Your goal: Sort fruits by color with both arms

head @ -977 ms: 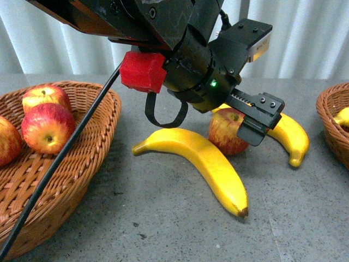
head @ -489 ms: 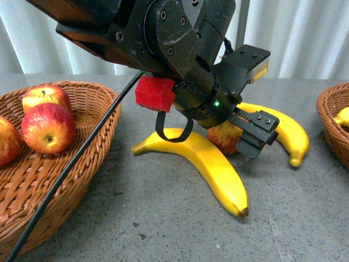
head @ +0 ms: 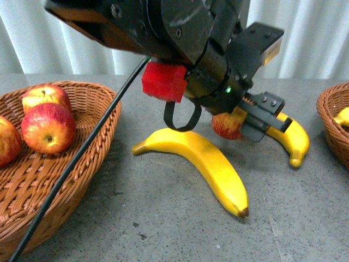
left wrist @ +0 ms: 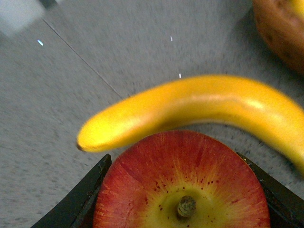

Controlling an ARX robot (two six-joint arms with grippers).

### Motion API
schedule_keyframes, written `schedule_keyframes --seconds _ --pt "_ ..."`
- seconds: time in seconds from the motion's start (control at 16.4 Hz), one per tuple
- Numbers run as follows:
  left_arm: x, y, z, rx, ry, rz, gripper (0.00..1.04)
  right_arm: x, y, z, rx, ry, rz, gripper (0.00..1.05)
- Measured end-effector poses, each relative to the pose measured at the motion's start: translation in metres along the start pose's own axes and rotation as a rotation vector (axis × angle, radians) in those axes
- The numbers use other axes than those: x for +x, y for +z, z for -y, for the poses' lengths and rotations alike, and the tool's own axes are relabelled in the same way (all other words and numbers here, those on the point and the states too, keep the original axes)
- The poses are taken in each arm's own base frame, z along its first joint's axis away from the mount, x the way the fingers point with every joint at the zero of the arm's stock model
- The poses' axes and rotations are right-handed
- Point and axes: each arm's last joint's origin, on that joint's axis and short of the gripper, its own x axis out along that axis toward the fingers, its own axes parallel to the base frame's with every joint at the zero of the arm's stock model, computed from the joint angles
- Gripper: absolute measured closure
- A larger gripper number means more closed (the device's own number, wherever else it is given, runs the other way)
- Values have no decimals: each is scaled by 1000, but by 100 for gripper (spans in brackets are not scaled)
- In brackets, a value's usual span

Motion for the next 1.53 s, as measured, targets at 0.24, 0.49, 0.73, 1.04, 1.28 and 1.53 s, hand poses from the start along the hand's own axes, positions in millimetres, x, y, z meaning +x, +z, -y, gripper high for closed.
schedule_keyframes --seconds 0.24,0.49,0.73,1.04,1.28,1.53 --pt "-90 40 15 -44 326 297 37 0 0 0 0 0 0 6" --pt "-174 5 10 -198 670 392 37 0 0 0 0 0 0 6" --pt "-229 -46 -4 -235 795 336 37 0 0 0 0 0 -1 6" --pt "-281 -109 -46 -327 964 259 37 0 0 0 0 0 1 6" --pt "-284 -141 -61 -428 951 201 37 0 0 0 0 0 0 6" --pt "-254 -148 -62 -474 839 161 32 0 0 0 0 0 0 6"
